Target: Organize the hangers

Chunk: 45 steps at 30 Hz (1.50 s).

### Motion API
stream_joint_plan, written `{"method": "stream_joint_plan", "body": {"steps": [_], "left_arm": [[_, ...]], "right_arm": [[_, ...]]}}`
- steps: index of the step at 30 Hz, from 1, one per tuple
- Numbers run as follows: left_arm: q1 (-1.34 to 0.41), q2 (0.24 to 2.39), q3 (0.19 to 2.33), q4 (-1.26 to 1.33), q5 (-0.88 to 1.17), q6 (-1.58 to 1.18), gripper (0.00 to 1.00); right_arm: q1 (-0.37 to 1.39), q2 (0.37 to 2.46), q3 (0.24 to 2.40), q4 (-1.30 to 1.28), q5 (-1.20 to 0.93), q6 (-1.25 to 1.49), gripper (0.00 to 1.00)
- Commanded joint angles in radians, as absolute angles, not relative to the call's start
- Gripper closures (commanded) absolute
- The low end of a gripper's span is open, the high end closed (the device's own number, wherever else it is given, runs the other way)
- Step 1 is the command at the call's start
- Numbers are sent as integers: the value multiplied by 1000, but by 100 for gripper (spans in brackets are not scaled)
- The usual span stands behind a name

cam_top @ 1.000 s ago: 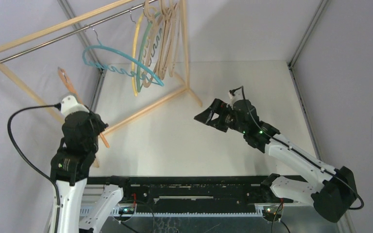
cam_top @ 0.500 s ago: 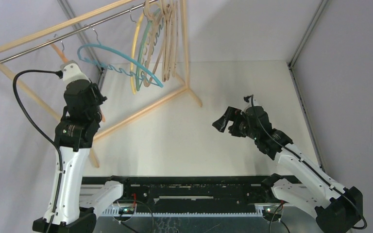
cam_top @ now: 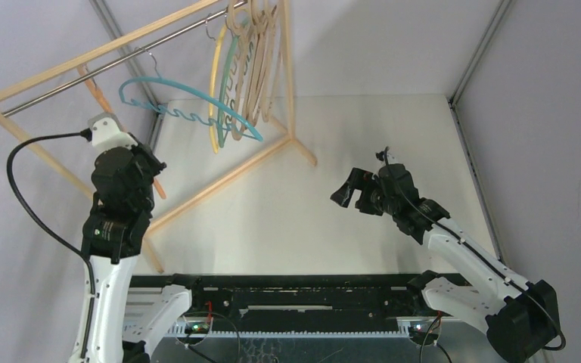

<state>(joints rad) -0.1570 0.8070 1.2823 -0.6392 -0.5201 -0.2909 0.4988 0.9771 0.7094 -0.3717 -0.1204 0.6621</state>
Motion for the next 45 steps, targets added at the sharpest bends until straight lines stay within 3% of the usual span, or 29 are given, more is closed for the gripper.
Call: {"method": "stream_joint_plan", "body": {"steps": [1, 13, 24, 45], "left_arm": [[-163, 785, 1222, -535, -498, -298, 100], [-230, 735, 1075, -506, -495, -319, 100], [-528, 679, 1142, -574, -777, -275, 100], [-543, 640, 1057, -519, -991, -236, 100]], "right_arm": [[492, 968, 710, -309, -134, 661, 0], [488, 951, 662, -291, -126, 662, 0], [480, 1002, 659, -247, -154, 663, 0], [473, 1006, 643, -252, -167, 667, 0]]}}
